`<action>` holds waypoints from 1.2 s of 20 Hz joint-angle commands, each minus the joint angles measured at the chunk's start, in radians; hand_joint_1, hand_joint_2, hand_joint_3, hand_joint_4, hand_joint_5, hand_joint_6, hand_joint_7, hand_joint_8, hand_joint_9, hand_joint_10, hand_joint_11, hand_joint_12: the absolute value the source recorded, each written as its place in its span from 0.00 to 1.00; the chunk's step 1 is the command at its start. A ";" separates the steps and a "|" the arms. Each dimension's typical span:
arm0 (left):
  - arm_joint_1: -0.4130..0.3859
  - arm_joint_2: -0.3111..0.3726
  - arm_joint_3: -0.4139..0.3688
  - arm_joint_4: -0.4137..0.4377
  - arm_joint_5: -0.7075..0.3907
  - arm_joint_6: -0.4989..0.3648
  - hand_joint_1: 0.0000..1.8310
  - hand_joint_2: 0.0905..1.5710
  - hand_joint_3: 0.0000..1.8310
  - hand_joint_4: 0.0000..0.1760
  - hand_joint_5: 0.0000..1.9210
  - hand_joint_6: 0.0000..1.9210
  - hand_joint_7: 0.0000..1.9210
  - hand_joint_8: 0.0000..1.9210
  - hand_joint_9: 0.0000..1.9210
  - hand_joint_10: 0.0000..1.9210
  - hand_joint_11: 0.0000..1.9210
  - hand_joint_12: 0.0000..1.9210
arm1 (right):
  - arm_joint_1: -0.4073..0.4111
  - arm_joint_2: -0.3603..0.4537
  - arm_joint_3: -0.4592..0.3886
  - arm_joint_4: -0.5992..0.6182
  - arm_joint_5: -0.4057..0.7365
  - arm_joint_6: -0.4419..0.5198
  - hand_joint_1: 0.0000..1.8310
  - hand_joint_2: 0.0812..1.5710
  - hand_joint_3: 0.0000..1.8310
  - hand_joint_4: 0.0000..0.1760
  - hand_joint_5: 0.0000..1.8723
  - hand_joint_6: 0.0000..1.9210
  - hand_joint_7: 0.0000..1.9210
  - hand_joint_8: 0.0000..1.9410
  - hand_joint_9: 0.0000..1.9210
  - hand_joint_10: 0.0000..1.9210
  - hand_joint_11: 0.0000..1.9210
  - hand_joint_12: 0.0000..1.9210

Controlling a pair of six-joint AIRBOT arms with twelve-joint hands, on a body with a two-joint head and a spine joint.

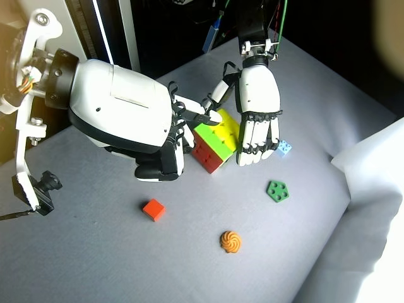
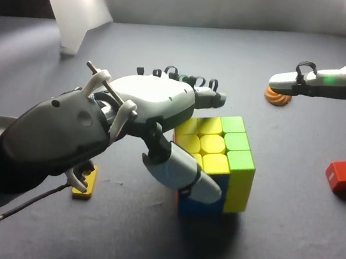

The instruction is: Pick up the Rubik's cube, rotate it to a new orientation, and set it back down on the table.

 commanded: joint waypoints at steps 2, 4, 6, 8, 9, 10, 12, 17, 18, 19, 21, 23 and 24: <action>-0.014 -0.004 -0.002 0.035 -0.062 -0.006 0.36 0.44 0.00 0.00 0.06 0.00 0.05 0.00 0.05 0.00 0.00 0.16 | 0.009 0.000 0.001 0.031 -0.012 -0.006 0.73 0.55 0.45 1.00 0.00 0.00 0.37 0.91 0.53 1.00 0.51 1.00; -0.017 -0.004 -0.002 0.035 -0.062 -0.006 0.36 0.40 0.00 0.00 0.05 0.00 0.04 0.00 0.03 0.00 0.00 0.09 | 0.008 0.000 0.001 0.031 -0.012 -0.006 0.73 0.56 0.45 1.00 0.00 0.00 0.36 0.92 0.53 1.00 0.52 1.00; -0.019 -0.003 -0.003 0.035 -0.062 -0.006 0.35 0.38 0.00 0.00 0.03 0.00 0.01 0.00 0.00 0.00 0.00 0.03 | 0.007 0.000 0.001 0.031 -0.012 -0.006 0.73 0.57 0.43 1.00 0.00 0.00 0.35 0.92 0.52 1.00 0.50 1.00; -0.025 -0.002 -0.005 0.033 -0.062 -0.006 0.32 0.37 0.00 0.00 0.03 0.00 0.01 0.00 0.00 0.00 0.01 0.02 | 0.006 0.000 0.000 0.031 -0.012 -0.006 0.73 0.54 0.47 1.00 0.00 0.00 0.36 0.92 0.54 1.00 0.51 1.00; -0.027 -0.001 -0.005 0.033 -0.062 -0.006 0.30 0.38 0.00 0.00 0.01 0.00 0.00 0.00 0.00 0.00 0.00 0.00 | 0.006 0.000 0.000 0.031 -0.012 -0.006 0.73 0.54 0.49 1.00 0.00 0.00 0.36 0.94 0.54 1.00 0.51 1.00; -0.032 0.003 -0.007 0.033 -0.062 -0.004 0.31 0.38 0.00 0.00 0.00 0.00 0.00 0.00 0.00 0.00 0.00 0.00 | 0.006 0.000 0.000 0.031 -0.012 -0.007 0.73 0.53 0.49 1.00 0.00 0.00 0.37 0.93 0.56 1.00 0.53 1.00; -0.045 0.013 -0.011 0.033 -0.061 -0.002 0.31 0.38 0.00 0.00 0.00 0.00 0.00 0.00 0.00 0.00 0.00 0.00 | 0.004 0.000 0.000 0.031 -0.009 -0.007 0.73 0.53 0.50 1.00 0.00 0.00 0.37 0.93 0.56 1.00 0.53 1.00; -0.112 0.077 -0.021 0.021 0.025 0.054 0.31 0.39 0.00 0.00 0.02 0.00 0.00 0.00 0.00 0.00 0.01 0.00 | -0.007 0.000 0.000 0.031 0.014 -0.012 0.74 0.51 0.49 1.00 0.00 0.00 0.39 0.90 0.56 1.00 0.53 1.00; -0.139 0.109 -0.033 -0.017 0.050 0.108 0.32 0.40 0.01 0.00 0.01 0.00 0.00 0.00 0.00 0.00 0.00 0.00 | -0.010 0.000 -0.001 0.031 0.022 -0.012 0.73 0.52 0.49 1.00 0.00 0.00 0.38 0.92 0.55 1.00 0.53 1.00; -0.152 0.125 -0.040 -0.040 0.060 0.136 0.31 0.40 0.00 0.00 0.01 0.00 0.00 0.00 0.00 0.00 0.00 0.00 | -0.013 0.000 -0.002 0.031 0.026 -0.013 0.73 0.54 0.48 0.97 0.00 0.00 0.37 0.93 0.55 1.00 0.54 1.00; -0.177 0.160 -0.049 -0.076 0.093 0.183 0.29 0.41 0.01 0.00 0.02 0.00 0.00 0.00 0.00 0.00 0.02 0.01 | -0.026 0.000 -0.008 0.031 0.036 -0.034 0.73 0.57 0.40 0.80 0.02 0.00 0.37 0.88 0.53 1.00 0.52 1.00; -0.213 0.193 -0.052 -0.129 0.143 0.256 0.23 0.41 0.01 0.00 0.03 0.01 0.02 0.01 0.01 0.00 0.02 0.01 | -0.043 0.001 -0.021 0.031 0.038 -0.074 0.72 0.62 0.29 0.61 0.05 0.00 0.37 0.83 0.50 1.00 0.50 1.00; -0.228 0.208 -0.057 -0.170 0.154 0.309 0.20 0.41 0.01 0.00 0.03 0.00 0.01 0.00 0.00 0.00 0.02 0.01 | -0.047 0.000 -0.024 0.031 0.038 -0.082 0.72 0.63 0.25 0.60 0.06 0.00 0.38 0.80 0.49 1.00 0.47 1.00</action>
